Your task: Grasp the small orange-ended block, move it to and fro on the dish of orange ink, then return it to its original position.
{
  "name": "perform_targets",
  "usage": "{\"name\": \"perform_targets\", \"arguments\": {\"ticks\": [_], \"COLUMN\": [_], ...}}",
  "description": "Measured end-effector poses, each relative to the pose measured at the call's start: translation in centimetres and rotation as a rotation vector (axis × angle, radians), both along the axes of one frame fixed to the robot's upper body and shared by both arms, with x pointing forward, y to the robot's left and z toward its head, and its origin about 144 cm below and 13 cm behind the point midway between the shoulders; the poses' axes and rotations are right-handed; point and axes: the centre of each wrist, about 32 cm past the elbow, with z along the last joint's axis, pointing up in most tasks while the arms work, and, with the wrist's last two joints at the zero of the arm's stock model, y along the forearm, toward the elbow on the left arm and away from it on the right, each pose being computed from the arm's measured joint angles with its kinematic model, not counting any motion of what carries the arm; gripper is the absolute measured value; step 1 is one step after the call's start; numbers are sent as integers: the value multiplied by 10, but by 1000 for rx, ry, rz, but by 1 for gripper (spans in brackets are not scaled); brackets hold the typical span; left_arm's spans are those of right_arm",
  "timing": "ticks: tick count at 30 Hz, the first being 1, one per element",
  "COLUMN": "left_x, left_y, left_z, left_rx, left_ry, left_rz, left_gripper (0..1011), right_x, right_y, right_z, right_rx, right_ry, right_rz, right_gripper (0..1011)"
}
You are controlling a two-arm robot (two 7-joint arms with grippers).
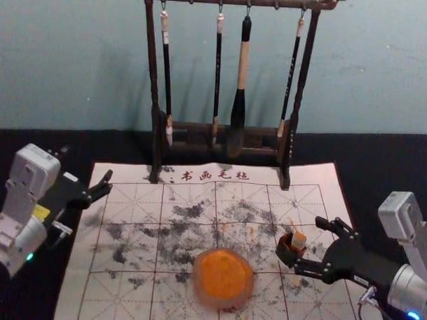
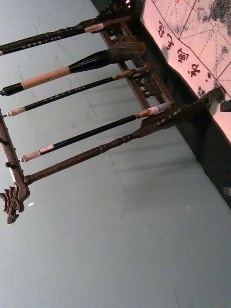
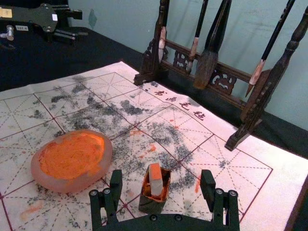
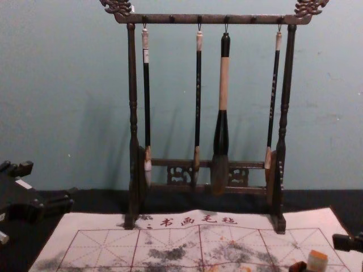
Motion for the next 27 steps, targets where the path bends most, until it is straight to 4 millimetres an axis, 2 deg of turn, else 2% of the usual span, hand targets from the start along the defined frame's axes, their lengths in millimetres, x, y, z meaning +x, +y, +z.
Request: {"name": "perform_targets", "arguments": {"ticks": [27], "left_x": [0], "left_y": [0], "left_z": [0], "left_rx": [0], "left_ry": [0], "left_rz": [0], "left_gripper": [1001], "right_x": [4], "right_y": [0], "right_z": [0], "right_rx": [18], "right_ry": [29], "right_rz": [-12], "right_gripper": [1002]}}
